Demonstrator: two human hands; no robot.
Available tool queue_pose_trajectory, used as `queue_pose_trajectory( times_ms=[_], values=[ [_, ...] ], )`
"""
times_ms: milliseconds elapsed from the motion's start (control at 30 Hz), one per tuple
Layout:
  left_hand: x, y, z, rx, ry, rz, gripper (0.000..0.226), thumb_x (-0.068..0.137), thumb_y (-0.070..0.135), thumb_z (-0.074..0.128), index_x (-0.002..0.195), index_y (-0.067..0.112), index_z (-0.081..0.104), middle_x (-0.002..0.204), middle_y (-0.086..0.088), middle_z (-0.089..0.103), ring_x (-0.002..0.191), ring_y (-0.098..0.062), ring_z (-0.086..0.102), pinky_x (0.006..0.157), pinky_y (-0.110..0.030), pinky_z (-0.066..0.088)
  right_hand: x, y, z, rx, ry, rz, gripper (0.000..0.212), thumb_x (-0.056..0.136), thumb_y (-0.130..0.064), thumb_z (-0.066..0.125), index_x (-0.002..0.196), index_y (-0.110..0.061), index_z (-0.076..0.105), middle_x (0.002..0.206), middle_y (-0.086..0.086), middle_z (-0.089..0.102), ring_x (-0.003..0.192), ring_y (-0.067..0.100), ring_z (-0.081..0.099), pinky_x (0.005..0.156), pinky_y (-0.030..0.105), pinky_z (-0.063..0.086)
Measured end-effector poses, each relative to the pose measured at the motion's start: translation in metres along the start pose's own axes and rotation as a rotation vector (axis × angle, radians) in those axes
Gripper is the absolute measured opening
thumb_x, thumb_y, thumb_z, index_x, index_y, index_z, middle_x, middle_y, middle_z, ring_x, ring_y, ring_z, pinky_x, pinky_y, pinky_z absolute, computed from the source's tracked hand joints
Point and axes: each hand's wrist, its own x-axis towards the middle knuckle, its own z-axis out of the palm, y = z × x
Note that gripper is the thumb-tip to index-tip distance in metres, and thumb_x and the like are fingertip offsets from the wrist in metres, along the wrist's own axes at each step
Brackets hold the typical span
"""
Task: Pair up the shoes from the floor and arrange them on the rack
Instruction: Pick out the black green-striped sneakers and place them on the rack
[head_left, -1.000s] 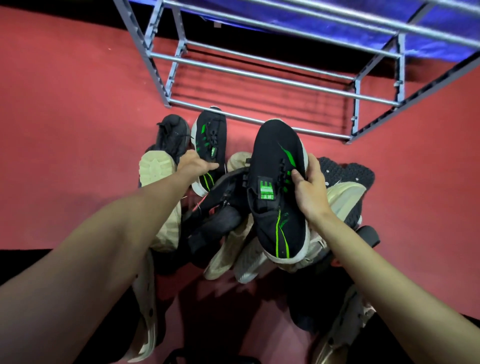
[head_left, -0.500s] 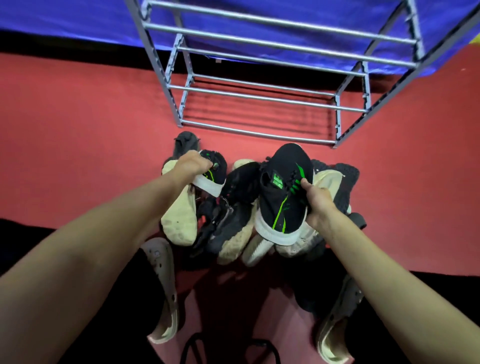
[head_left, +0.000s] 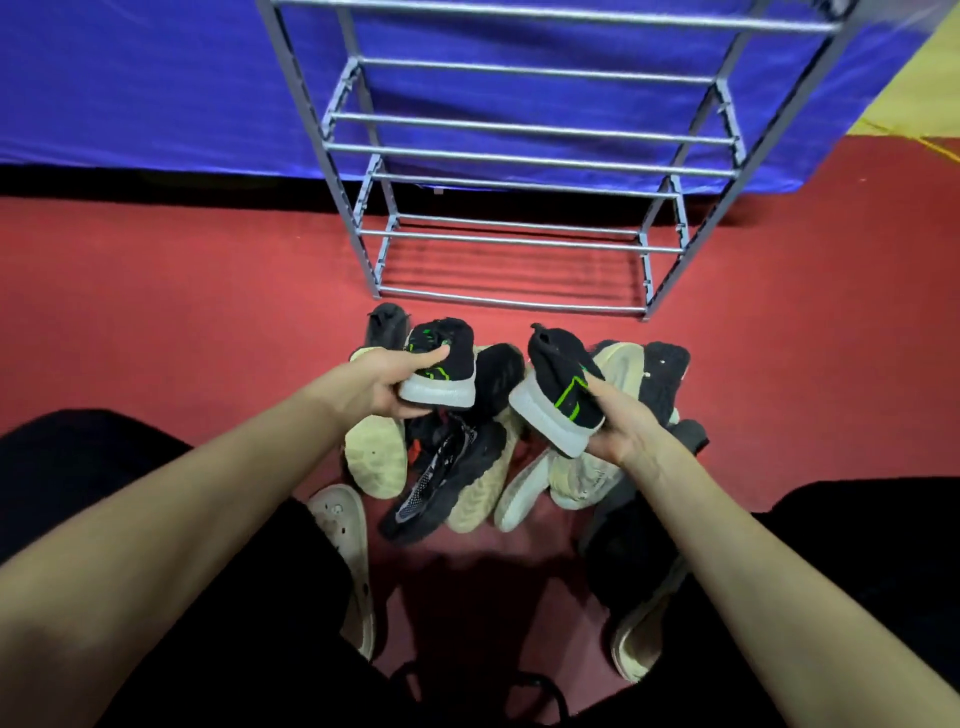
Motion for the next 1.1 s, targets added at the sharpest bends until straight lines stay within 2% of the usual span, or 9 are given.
queue_pose_trajectory(
  times_ms=[100, 167, 333, 467, 600, 667, 800, 967, 1100],
  values=[
    [-0.014, 0.006, -0.003, -0.068, -0.043, -0.010, 0.019, 0.082, 0.017, 0.071, 0.090, 0.011, 0.054, 0.093, -0.005, 0.063, 0.084, -0.017, 0.063, 0.060, -0.037, 0.060, -0.001, -0.008, 0.004, -0.033, 0.012, -0.008, 0.017, 0.094, -0.009, 0.048, 0.087, -0.010, 0.064, 0.067, 0.004, 0.074, 0.058, 0.015, 0.071, 0.069, 0.032, 0.056],
    [-0.015, 0.011, -0.007, -0.107, -0.052, -0.003, 0.026, 0.081, 0.011, 0.070, 0.102, 0.010, 0.055, 0.109, -0.007, 0.063, 0.099, -0.020, 0.063, 0.078, -0.038, 0.058, -0.001, -0.018, 0.007, -0.064, 0.058, -0.018, 0.021, 0.092, -0.005, 0.045, 0.083, -0.009, 0.063, 0.063, 0.005, 0.073, 0.055, 0.017, 0.071, 0.070, 0.034, 0.053],
    [0.003, 0.016, -0.017, -0.205, -0.046, 0.043, 0.022, 0.085, 0.007, 0.065, 0.106, 0.010, 0.058, 0.113, -0.006, 0.064, 0.098, -0.019, 0.063, 0.104, -0.039, 0.045, 0.016, -0.036, 0.017, -0.064, 0.162, 0.035, 0.013, 0.089, -0.004, 0.050, 0.083, -0.005, 0.061, 0.058, 0.009, 0.071, 0.048, 0.024, 0.069, 0.043, 0.034, 0.056],
    [0.032, 0.025, -0.029, -0.233, 0.001, 0.114, 0.040, 0.080, -0.002, 0.067, 0.120, 0.001, 0.059, 0.122, -0.011, 0.065, 0.104, -0.025, 0.064, 0.098, -0.042, 0.050, 0.053, -0.039, 0.029, -0.084, 0.206, 0.074, 0.016, 0.088, -0.005, 0.049, 0.099, -0.006, 0.061, 0.084, 0.012, 0.070, 0.077, 0.029, 0.066, 0.065, 0.041, 0.053],
    [0.067, 0.040, -0.037, -0.241, 0.052, 0.144, 0.020, 0.081, -0.005, 0.066, 0.101, 0.000, 0.063, 0.104, -0.011, 0.068, 0.091, -0.023, 0.065, 0.095, -0.042, 0.052, 0.105, -0.045, 0.047, -0.247, 0.320, -0.061, 0.030, 0.081, 0.006, 0.054, 0.110, 0.002, 0.053, 0.093, 0.015, 0.063, 0.073, 0.025, 0.062, 0.070, 0.039, 0.054],
    [0.088, 0.045, -0.041, -0.269, 0.054, 0.145, 0.013, 0.082, -0.006, 0.065, 0.093, 0.001, 0.062, 0.098, -0.010, 0.068, 0.084, -0.022, 0.065, 0.089, -0.039, 0.053, 0.131, -0.047, 0.054, -0.309, 0.380, -0.153, 0.016, 0.083, 0.009, 0.053, 0.089, -0.003, 0.045, 0.083, 0.012, 0.057, 0.069, 0.021, 0.057, 0.074, 0.040, 0.052],
    [0.137, 0.054, -0.053, -0.285, 0.111, 0.178, 0.023, 0.080, -0.006, 0.067, 0.102, -0.004, 0.062, 0.096, -0.014, 0.067, 0.081, -0.025, 0.065, 0.081, -0.038, 0.055, 0.186, -0.050, 0.065, -0.248, 0.414, -0.219, 0.024, 0.086, 0.009, 0.048, 0.075, -0.010, 0.040, 0.077, 0.009, 0.055, 0.063, 0.017, 0.054, 0.055, 0.029, 0.048],
    [0.201, 0.066, -0.060, -0.362, 0.131, 0.224, 0.012, 0.083, -0.009, 0.062, 0.084, 0.003, 0.059, 0.065, -0.004, 0.069, 0.051, -0.012, 0.065, 0.058, -0.027, 0.054, 0.263, -0.050, 0.075, -0.222, 0.367, -0.259, 0.018, 0.088, 0.010, 0.044, 0.083, -0.007, 0.050, 0.080, 0.009, 0.059, 0.067, 0.017, 0.056, 0.062, 0.031, 0.049],
    [0.235, 0.070, -0.064, -0.457, 0.041, 0.283, 0.024, 0.085, -0.015, 0.052, 0.096, 0.003, 0.064, 0.084, -0.004, 0.072, 0.075, -0.016, 0.069, 0.069, -0.027, 0.059, 0.314, -0.044, 0.081, -0.324, 0.356, -0.338, 0.030, 0.090, 0.012, 0.036, 0.106, -0.001, 0.058, 0.082, 0.006, 0.060, 0.072, 0.016, 0.056, 0.069, 0.028, 0.050]
  ],
)
